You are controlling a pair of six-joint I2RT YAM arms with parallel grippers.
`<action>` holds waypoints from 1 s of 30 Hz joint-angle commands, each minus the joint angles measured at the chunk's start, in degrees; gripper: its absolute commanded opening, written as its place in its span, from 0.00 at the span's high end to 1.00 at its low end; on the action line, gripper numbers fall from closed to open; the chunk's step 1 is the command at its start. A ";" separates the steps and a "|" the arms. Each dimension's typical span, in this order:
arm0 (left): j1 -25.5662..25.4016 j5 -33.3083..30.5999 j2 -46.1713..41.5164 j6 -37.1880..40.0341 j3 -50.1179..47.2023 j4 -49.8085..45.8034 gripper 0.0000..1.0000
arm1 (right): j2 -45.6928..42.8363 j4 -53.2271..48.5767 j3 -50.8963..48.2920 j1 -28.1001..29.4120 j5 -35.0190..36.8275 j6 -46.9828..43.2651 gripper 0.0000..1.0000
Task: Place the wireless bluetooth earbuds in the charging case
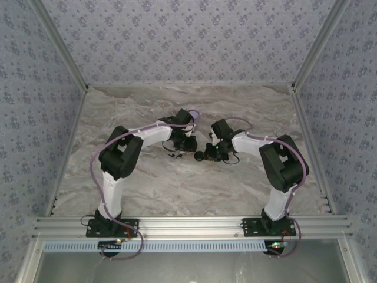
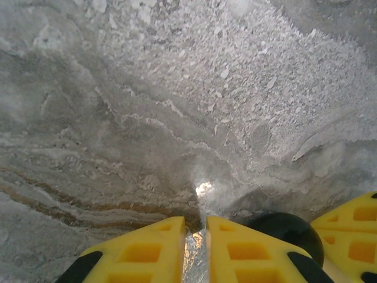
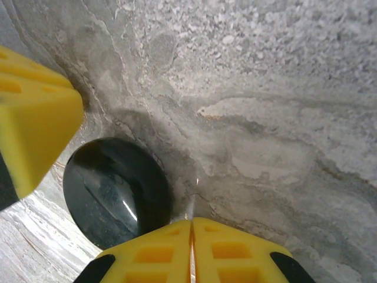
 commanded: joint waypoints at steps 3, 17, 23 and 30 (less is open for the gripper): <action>-1.02 1.54 -2.44 -0.01 -2.37 -1.82 0.84 | 1.56 -2.01 2.79 0.25 2.82 0.02 0.90; -1.11 -0.81 -4.83 -0.41 -2.96 -3.27 0.80 | 1.71 -5.01 4.47 -0.44 5.84 -1.65 0.89; -1.11 -4.30 -8.95 -0.75 -3.38 -3.48 0.77 | -2.02 -5.68 3.13 -2.11 6.17 -2.84 0.87; -1.11 -4.66 -14.19 -4.68 -8.28 1.13 0.72 | -6.03 -2.74 0.76 -4.12 -0.27 -3.27 0.81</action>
